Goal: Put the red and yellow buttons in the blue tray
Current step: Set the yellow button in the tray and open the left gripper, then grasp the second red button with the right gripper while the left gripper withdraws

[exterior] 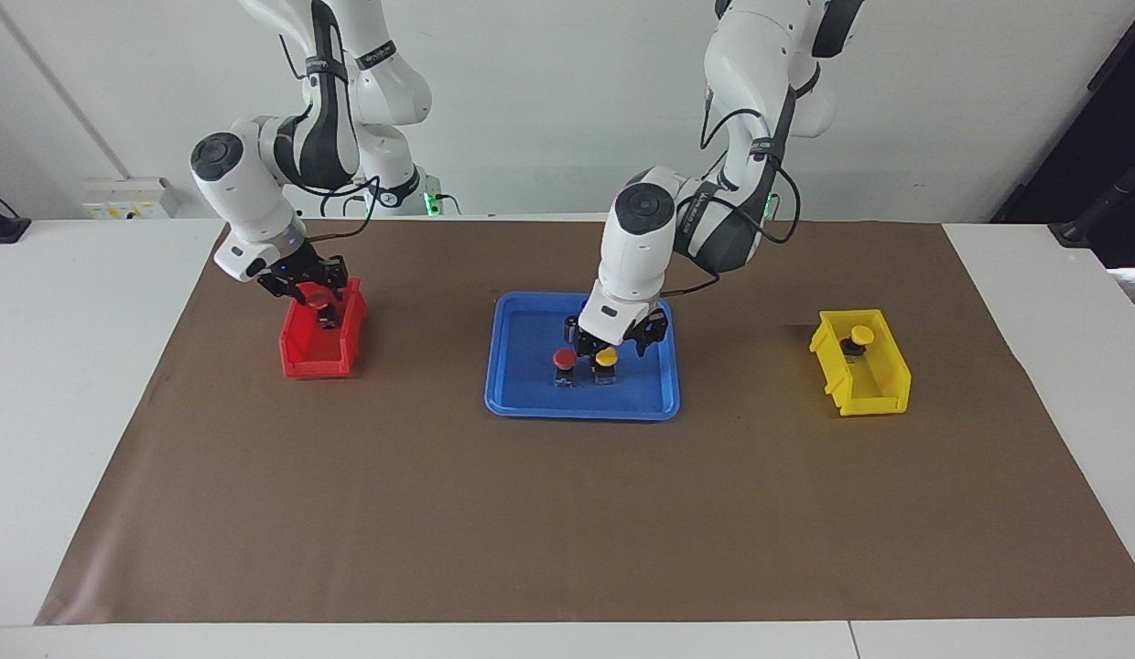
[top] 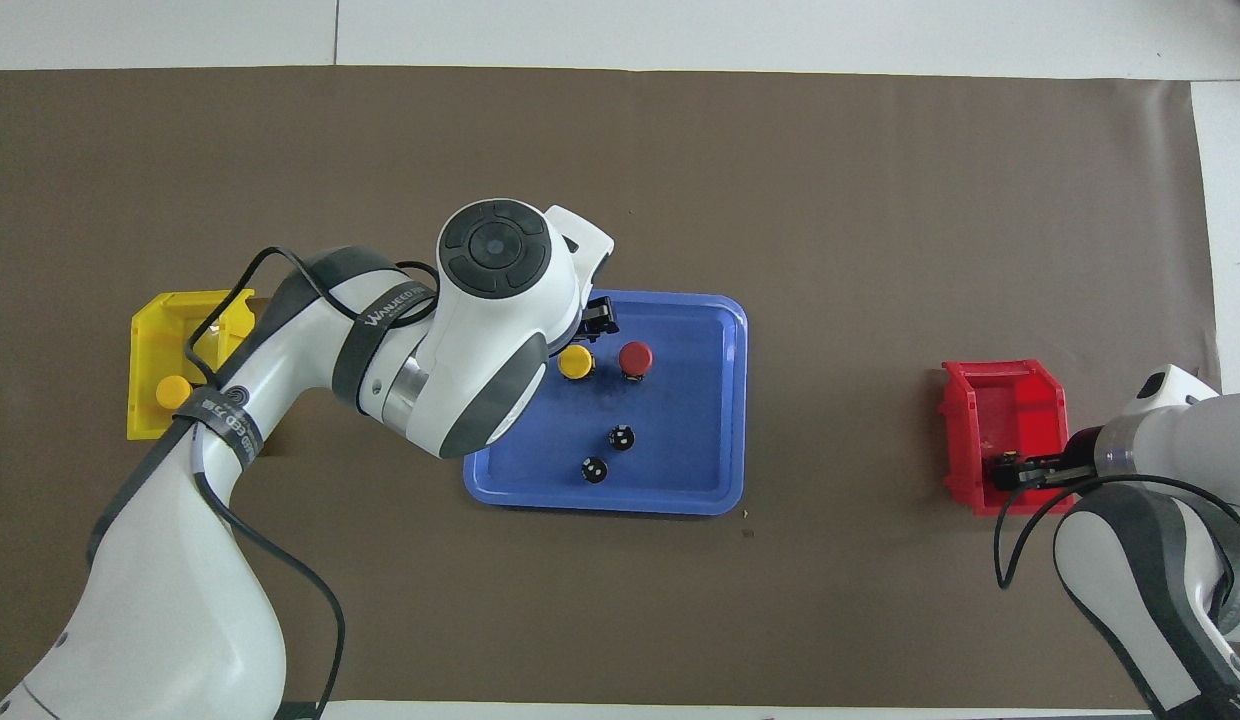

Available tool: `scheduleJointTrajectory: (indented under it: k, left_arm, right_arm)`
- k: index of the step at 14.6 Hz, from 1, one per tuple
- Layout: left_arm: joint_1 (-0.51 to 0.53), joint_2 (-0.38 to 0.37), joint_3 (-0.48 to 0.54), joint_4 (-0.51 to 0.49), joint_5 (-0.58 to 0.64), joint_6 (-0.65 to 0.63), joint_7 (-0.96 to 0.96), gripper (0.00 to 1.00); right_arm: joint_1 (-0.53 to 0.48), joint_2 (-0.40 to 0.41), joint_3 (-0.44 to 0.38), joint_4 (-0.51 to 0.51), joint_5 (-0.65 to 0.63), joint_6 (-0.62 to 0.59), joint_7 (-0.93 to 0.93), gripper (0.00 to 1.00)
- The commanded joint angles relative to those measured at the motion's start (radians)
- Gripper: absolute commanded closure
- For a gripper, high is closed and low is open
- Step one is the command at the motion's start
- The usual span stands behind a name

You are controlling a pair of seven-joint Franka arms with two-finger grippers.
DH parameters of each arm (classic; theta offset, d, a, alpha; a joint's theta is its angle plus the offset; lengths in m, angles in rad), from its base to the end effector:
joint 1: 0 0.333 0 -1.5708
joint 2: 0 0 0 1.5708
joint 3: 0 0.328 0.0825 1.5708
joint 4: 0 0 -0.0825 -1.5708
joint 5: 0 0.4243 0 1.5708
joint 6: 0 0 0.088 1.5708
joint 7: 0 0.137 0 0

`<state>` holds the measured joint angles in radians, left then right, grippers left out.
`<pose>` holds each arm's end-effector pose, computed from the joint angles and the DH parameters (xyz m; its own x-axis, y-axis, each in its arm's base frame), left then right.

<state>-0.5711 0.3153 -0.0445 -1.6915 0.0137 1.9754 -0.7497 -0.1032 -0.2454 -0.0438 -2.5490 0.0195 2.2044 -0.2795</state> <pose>0.5597 -0.3918 0.3753 0.9912 0.1303 -0.0237 0.1299 -0.9913 -0.0202 0.4404 -0.0632 0.3036 0.9884 0.1235 -0.0887 0.1193 -0.9915 -0.0516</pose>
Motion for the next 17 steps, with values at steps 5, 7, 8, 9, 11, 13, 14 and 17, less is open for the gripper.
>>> scheduleJointTrajectory:
  k: [5,7,8,9,11,13,14,17]
  left_arm:
    - [0.275,-0.133,0.008,0.085,0.014,-0.277,0.428,0.00]
    - [0.357,-0.194,0.008,0.073,0.012,-0.317,0.563,0.00]
    - [0.399,-0.220,0.008,0.075,0.009,-0.346,0.625,0.00]
    - [0.434,-0.241,0.009,0.081,0.005,-0.377,0.688,0.00]
    - [0.488,-0.265,0.012,0.087,0.003,-0.406,0.751,0.00]
    - [0.517,-0.277,0.012,0.088,0.003,-0.421,0.791,0.00]
    - [0.534,-0.289,0.012,0.090,0.003,-0.437,0.817,0.00]
    - [0.542,-0.321,0.018,0.087,0.002,-0.460,0.857,0.00]
  right_arm:
    - [-0.020,-0.018,0.010,-0.036,0.010,0.029,-0.027,0.59]
    - [-0.020,-0.017,0.008,-0.027,0.010,0.014,-0.024,0.76]
    - [-0.021,-0.014,0.008,-0.013,0.008,-0.001,-0.024,0.78]
    - [-0.020,0.000,0.010,0.025,0.010,-0.032,-0.023,0.78]
    - [-0.001,0.023,0.021,0.160,0.008,-0.177,-0.001,0.78]
    - [0.075,0.067,0.025,0.319,0.008,-0.292,0.084,0.78]
    - [0.114,0.095,0.027,0.388,0.010,-0.333,0.136,0.78]
    - [0.285,0.172,0.027,0.525,0.022,-0.312,0.334,0.78]
